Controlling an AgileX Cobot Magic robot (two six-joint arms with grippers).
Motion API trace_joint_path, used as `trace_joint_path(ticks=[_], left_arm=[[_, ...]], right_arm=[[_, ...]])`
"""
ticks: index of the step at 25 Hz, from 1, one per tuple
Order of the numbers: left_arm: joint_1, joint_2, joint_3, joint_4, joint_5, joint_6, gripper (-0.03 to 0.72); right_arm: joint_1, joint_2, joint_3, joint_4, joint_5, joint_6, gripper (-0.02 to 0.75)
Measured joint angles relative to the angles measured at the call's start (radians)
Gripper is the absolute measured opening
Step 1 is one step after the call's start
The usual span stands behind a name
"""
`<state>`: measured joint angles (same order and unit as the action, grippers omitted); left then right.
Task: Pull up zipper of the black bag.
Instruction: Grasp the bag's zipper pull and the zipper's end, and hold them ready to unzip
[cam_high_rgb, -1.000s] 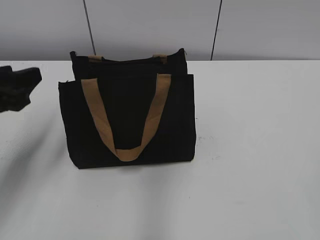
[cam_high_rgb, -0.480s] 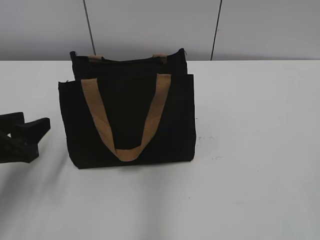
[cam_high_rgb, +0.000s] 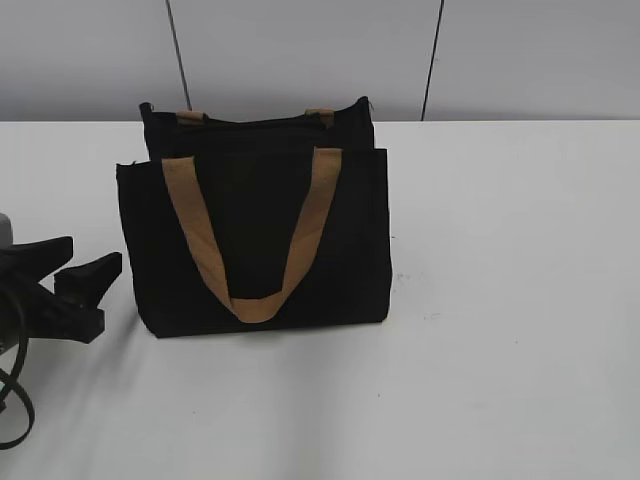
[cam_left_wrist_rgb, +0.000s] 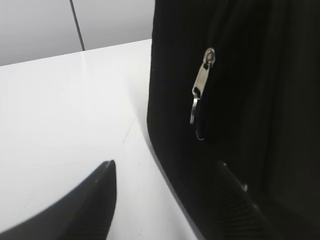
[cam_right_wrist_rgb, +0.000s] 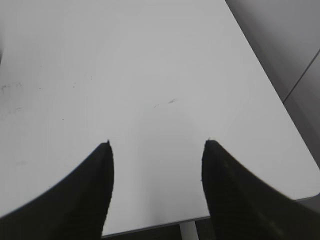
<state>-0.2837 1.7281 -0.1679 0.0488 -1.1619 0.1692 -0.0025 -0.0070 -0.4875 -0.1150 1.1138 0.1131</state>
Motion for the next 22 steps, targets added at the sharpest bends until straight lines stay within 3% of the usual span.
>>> trace_joint_path(ticks=[8,22], left_arm=[[0.029,0.150,-0.022,0.043,-0.043,0.000,0.466],[0.029,0.163,-0.113,0.088,-0.048,-0.064,0.437]], right_arm=[[0.000,0.000,0.000,0.000,0.000,0.000,0.442],[0.000,0.000,0.000,0.000,0.000,0.000,0.442]])
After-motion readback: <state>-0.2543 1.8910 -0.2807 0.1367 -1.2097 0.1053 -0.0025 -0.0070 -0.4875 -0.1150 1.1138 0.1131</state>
